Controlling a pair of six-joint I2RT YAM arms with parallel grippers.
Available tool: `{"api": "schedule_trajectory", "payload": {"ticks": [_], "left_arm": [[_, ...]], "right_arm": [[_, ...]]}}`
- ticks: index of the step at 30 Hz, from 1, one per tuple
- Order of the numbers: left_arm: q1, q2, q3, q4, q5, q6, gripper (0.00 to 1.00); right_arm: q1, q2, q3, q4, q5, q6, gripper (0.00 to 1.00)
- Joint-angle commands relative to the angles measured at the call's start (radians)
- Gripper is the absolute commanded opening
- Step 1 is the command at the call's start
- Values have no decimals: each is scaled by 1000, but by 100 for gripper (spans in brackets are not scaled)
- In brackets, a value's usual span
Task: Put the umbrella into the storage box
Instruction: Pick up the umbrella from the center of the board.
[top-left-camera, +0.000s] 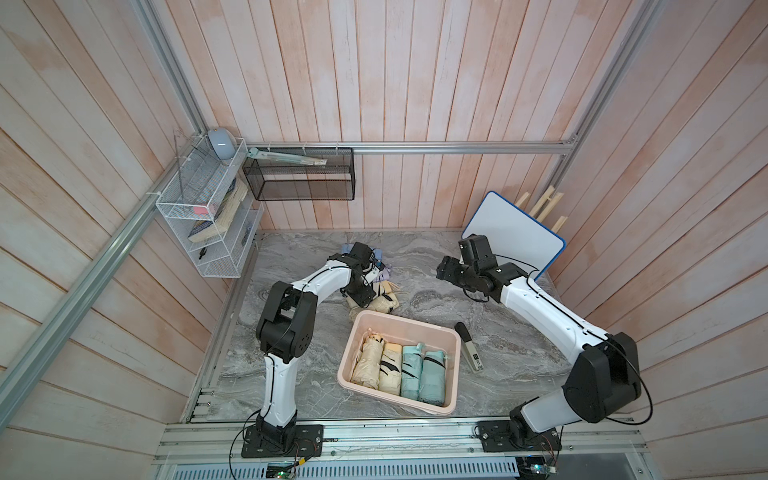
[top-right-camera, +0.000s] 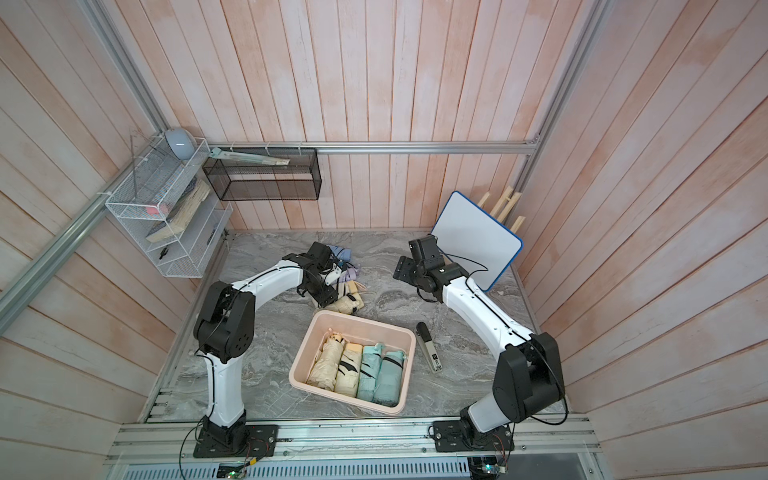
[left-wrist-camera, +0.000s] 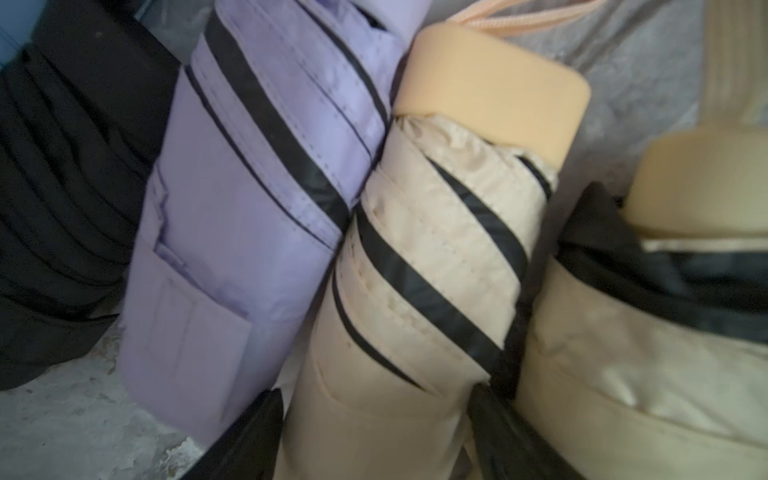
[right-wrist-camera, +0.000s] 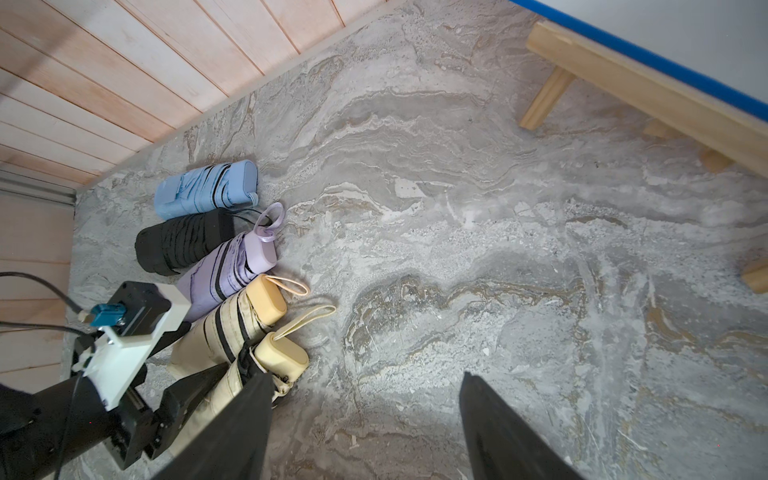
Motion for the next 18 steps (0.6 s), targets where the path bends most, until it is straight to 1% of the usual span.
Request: {"api": "schedule_trajectory", "payload": {"ticks": [1, 5, 9, 14, 18], "left_arm": [[-15, 57, 18, -3, 10, 2, 80], [-8, 76, 39, -21, 16, -7, 78], [4, 92, 36, -28, 19, -15, 70], [16, 96, 25, -14, -24, -19, 53], [20, 72, 23, -6, -34, -34, 42]], "right_arm": [[-7, -35, -12, 8, 6, 13, 76], [-11, -43, -17, 10, 8, 13, 76], [-12, -52, -20, 13, 13, 13, 76], [-12, -69, -28, 15, 16, 16, 76], [-13, -85, -32, 14, 18, 15, 76]]}}
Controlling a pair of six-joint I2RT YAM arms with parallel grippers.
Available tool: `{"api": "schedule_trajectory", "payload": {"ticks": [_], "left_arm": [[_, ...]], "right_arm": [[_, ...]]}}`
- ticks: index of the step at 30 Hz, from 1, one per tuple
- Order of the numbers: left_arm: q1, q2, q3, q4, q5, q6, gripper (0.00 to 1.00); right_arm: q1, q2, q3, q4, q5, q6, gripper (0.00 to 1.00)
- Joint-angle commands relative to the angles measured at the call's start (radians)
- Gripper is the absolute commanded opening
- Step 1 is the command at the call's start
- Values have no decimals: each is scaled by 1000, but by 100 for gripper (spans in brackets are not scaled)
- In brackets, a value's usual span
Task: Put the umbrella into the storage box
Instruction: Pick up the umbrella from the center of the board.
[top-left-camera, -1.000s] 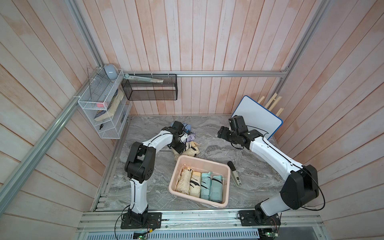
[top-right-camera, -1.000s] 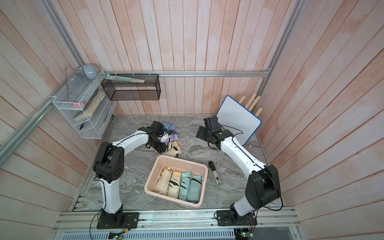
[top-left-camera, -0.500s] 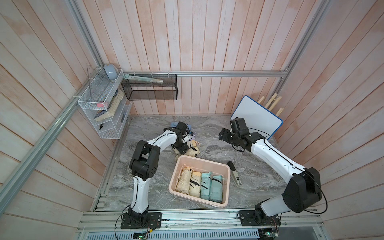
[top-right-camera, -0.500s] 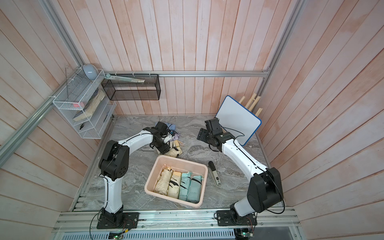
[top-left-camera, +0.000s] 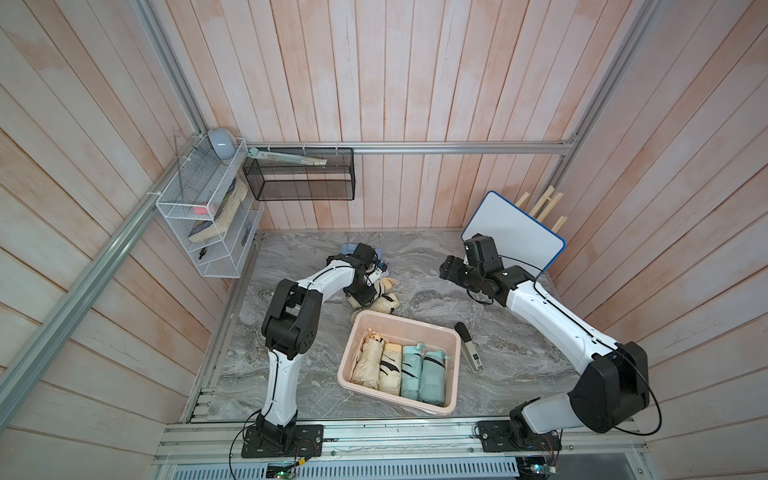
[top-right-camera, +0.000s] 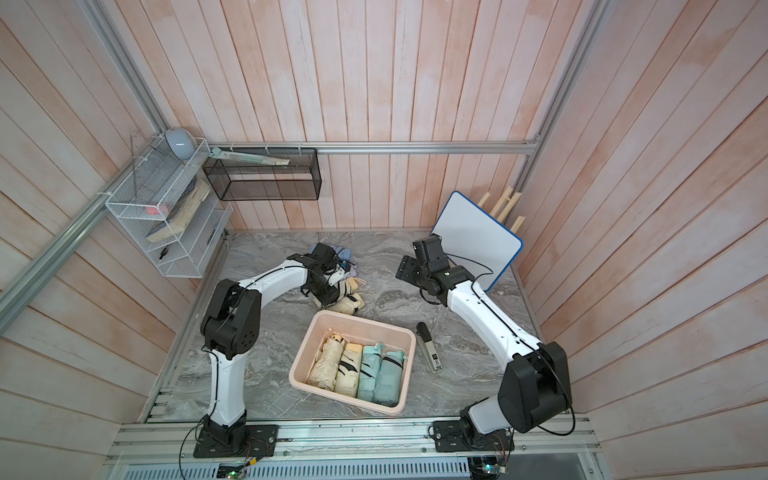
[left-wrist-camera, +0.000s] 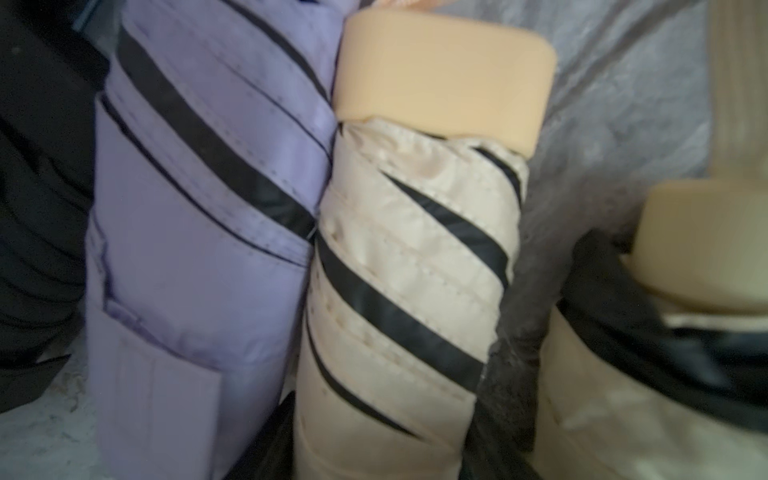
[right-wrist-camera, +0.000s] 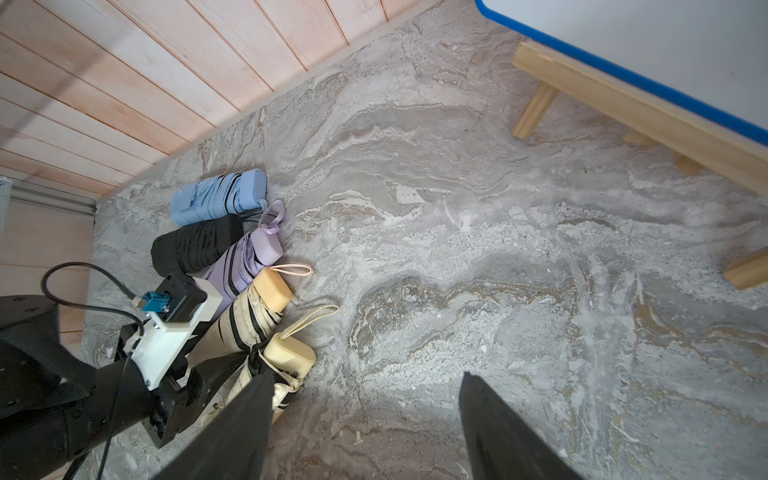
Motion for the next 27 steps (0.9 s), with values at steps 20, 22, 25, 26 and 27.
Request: {"api": "schedule_trajectory", "payload": {"ticks": [20, 22, 25, 26, 27], "left_arm": [[83, -424, -202, 185, 146, -196, 30], [85, -460, -210, 207, 207, -233, 30], [85, -520, -236, 271, 288, -305, 30], [85, -536, -244, 290, 307, -326, 30], [85, -552, -252, 309, 327, -349, 30]], "right_arm": [[22, -45, -10, 120, -179, 73, 76], [52, -28, 10, 176, -231, 89, 76], [109, 13, 38, 274, -289, 117, 76], [126, 29, 46, 305, -305, 124, 76], [144, 48, 59, 332, -319, 131, 76]]}}
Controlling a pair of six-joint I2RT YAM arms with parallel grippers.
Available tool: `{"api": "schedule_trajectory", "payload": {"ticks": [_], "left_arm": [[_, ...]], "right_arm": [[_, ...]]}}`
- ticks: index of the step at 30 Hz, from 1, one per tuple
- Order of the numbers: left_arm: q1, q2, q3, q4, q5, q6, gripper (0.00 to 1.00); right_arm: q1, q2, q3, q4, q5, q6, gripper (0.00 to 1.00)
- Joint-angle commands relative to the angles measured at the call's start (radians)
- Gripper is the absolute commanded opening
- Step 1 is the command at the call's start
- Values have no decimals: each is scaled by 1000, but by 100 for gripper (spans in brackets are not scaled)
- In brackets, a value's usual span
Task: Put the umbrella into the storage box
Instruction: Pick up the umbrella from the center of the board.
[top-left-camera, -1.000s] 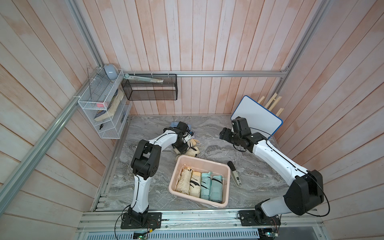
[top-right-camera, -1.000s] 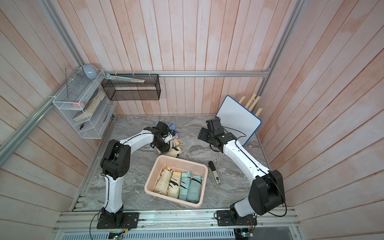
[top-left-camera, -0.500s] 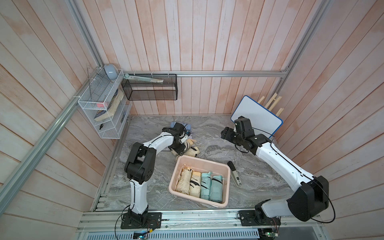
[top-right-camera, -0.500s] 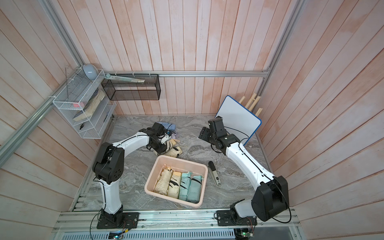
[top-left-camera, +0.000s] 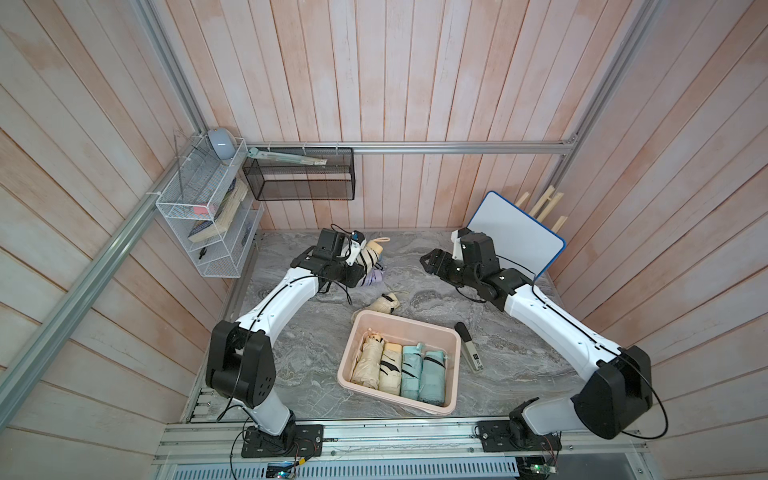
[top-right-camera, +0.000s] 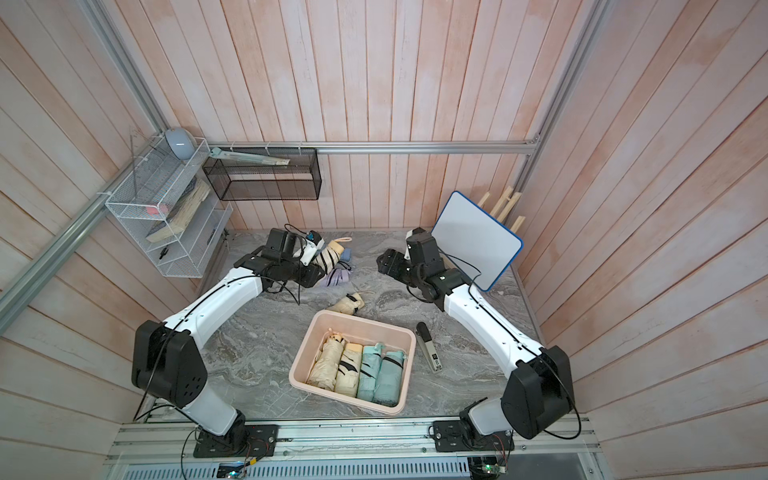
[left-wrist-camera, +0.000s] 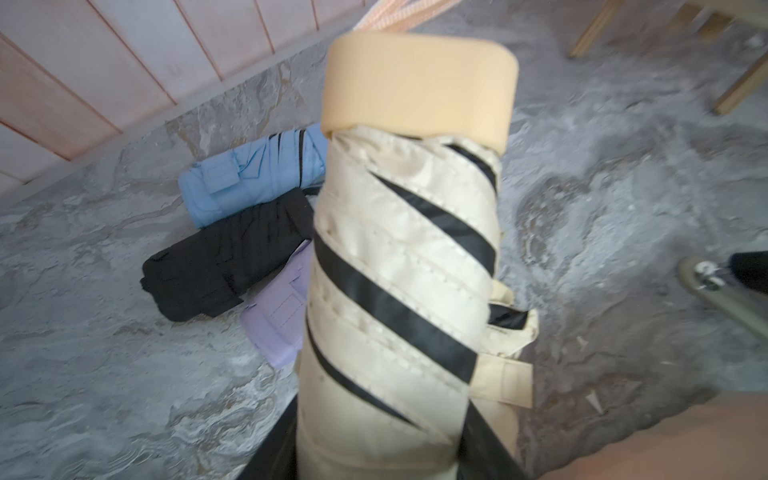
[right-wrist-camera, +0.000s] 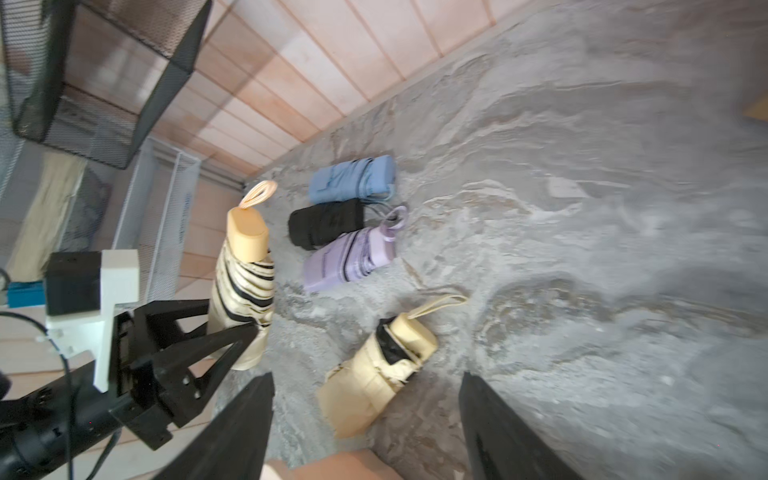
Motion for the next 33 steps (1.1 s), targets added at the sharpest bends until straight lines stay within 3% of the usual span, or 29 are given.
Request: {"api": "schedule_trajectory", "payload": {"ticks": [1, 17, 29, 33], "left_arm": [[1, -70, -23, 125, 139, -108, 30], [0, -119, -70, 148, 239, -140, 30], [1, -156, -98, 155, 250, -86, 30], [0, -158, -97, 148, 251, -86, 30]], "right_arm": [[56, 62, 58, 151, -100, 39, 76], [108, 261, 161, 324, -175, 98, 74], [123, 348, 218, 362, -204, 155, 53], [130, 348, 209, 397, -222, 167, 35]]}}
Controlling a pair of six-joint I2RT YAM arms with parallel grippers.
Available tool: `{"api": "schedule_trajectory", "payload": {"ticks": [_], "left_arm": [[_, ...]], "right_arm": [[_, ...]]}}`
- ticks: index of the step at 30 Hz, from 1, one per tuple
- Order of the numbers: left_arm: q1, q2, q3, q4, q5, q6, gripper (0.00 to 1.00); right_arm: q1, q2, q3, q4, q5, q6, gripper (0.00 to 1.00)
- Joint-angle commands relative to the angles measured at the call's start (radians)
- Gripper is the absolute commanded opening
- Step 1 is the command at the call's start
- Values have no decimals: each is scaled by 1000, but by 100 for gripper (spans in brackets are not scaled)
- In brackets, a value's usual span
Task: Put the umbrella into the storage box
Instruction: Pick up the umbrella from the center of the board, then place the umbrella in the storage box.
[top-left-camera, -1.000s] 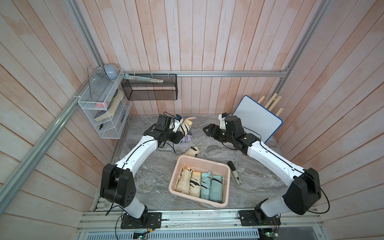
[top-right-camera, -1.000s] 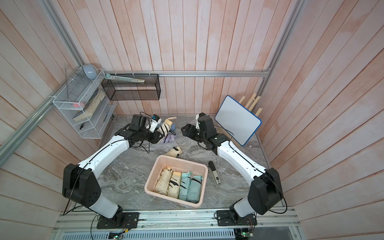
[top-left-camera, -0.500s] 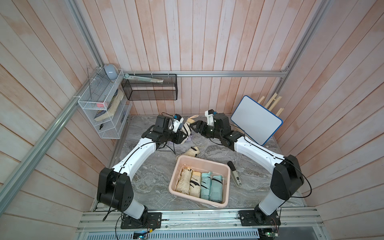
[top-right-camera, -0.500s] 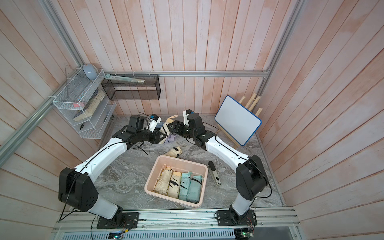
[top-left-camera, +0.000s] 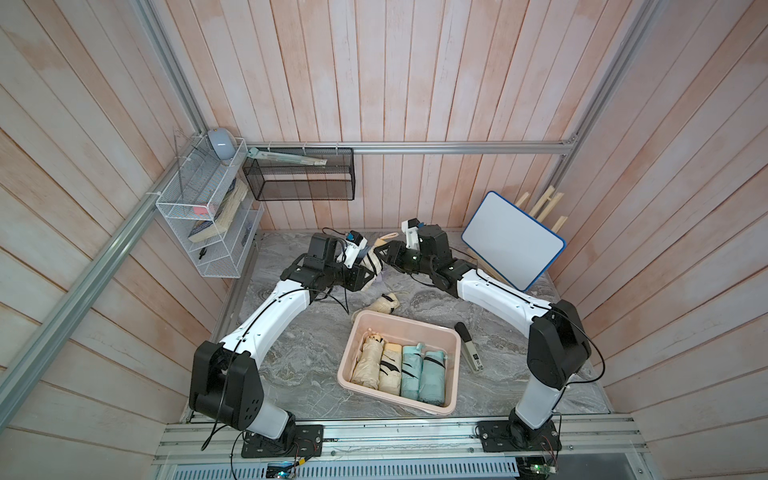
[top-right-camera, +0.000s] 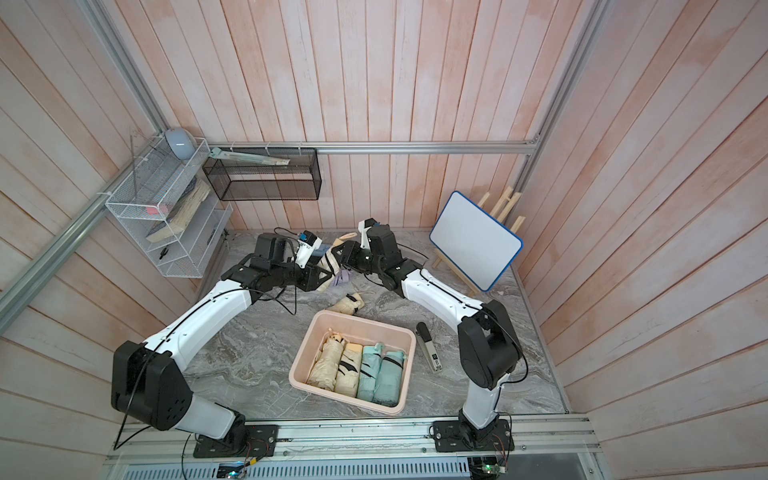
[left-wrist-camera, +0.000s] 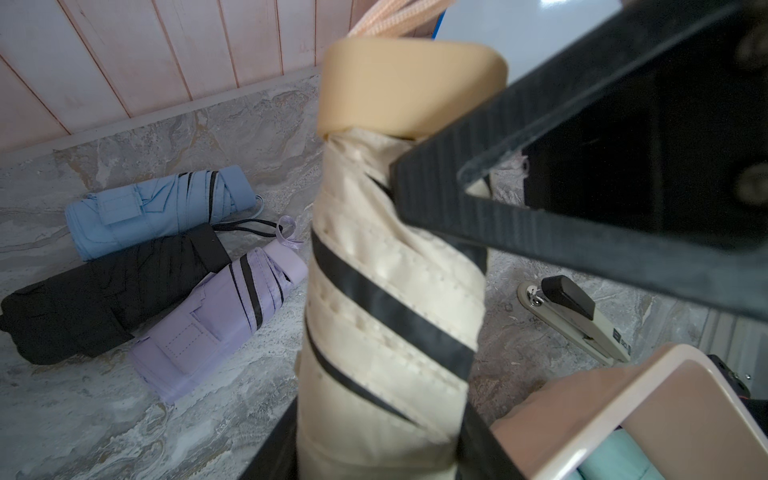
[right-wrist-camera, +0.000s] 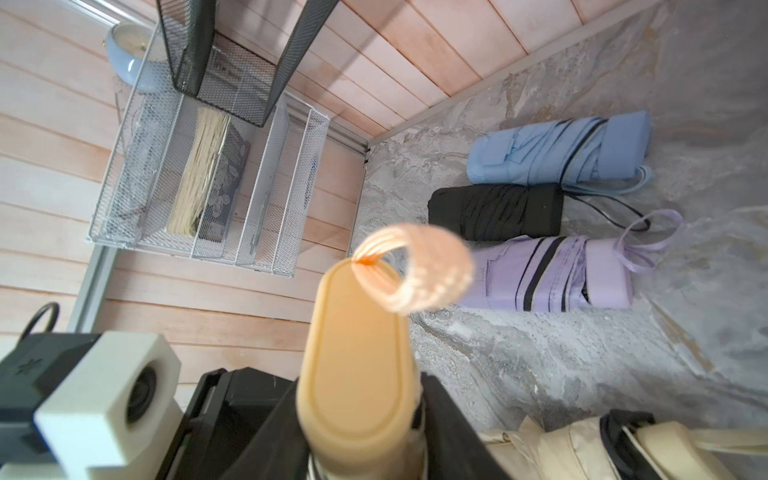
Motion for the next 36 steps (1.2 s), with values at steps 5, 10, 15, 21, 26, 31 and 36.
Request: {"api": "schedule_trajectory", "payload": {"ticks": [5, 10, 15, 21, 26, 31, 36], "left_arm": [[0, -62, 6, 49, 31, 10, 46], [4, -136, -17, 56, 0, -19, 85], [31, -268, -38, 50, -40, -81, 100], [62, -409, -70, -7, -164, -175, 100], [82, -454, -90, -87, -294, -299, 100], [83, -428, -99, -219, -192, -381, 100], [85, -420, -145, -295, -92, -469, 100]], "right_arm": [[12, 1, -14, 87, -50, 35, 18], [12, -59, -65, 97, -9, 43, 14], [12, -163, -117, 57, 67, 33, 14], [19, -325, -186, -117, 153, 1, 13], [57, -471, -240, -298, 217, -19, 13], [131, -542, -285, -400, 261, 19, 14], [231, -570, -351, -374, 293, 82, 15]]}}
